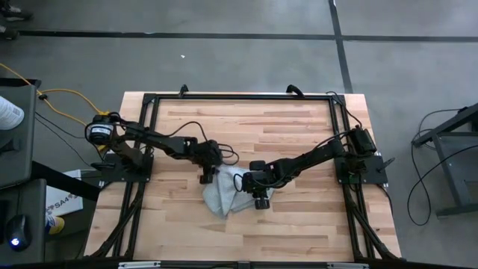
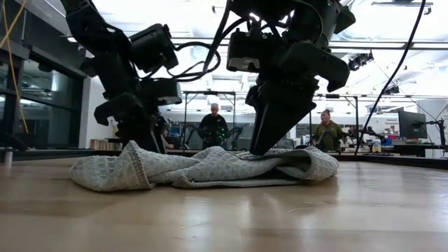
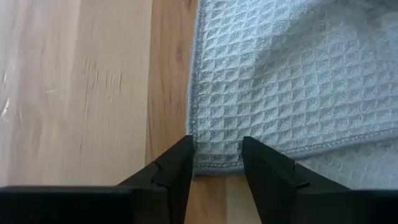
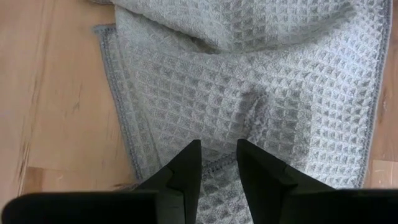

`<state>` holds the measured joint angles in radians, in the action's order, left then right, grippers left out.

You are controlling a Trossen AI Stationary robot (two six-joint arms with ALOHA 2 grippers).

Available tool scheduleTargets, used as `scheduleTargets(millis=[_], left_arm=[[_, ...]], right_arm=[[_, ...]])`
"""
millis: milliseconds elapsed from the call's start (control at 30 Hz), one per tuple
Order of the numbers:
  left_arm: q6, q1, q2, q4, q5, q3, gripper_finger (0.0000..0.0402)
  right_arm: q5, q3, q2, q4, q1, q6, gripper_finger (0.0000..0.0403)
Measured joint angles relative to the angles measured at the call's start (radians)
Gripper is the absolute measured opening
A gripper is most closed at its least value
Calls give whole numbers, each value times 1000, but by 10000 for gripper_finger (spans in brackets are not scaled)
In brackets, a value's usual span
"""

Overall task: Fold microfiber towels
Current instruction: Fold the gray microfiber towel

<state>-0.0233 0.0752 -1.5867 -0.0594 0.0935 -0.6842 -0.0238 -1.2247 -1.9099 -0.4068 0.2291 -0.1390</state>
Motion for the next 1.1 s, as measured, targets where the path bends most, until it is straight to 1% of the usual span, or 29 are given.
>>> scheduleTargets(millis=[100, 400, 500, 633, 933, 1100], left_arm=[[1, 6, 0, -9, 28, 0, 109], [10, 4, -1, -17, 36, 1, 15], [28, 3, -1, -16, 37, 2, 4], [12, 3, -2, -15, 38, 2, 24], [5, 2, -2, -15, 51, 2, 101], [-10, 2, -2, -16, 52, 2, 125]], right_arm=[[0, 0, 0, 0, 0, 0, 97], [1, 0, 0, 0, 0, -15, 97], [3, 0, 0, 0, 0, -23, 97], [4, 0, 0, 0, 0, -23, 97], [5, 0, 0, 0, 0, -23, 97], [5, 0, 0, 0, 0, -23, 97]])
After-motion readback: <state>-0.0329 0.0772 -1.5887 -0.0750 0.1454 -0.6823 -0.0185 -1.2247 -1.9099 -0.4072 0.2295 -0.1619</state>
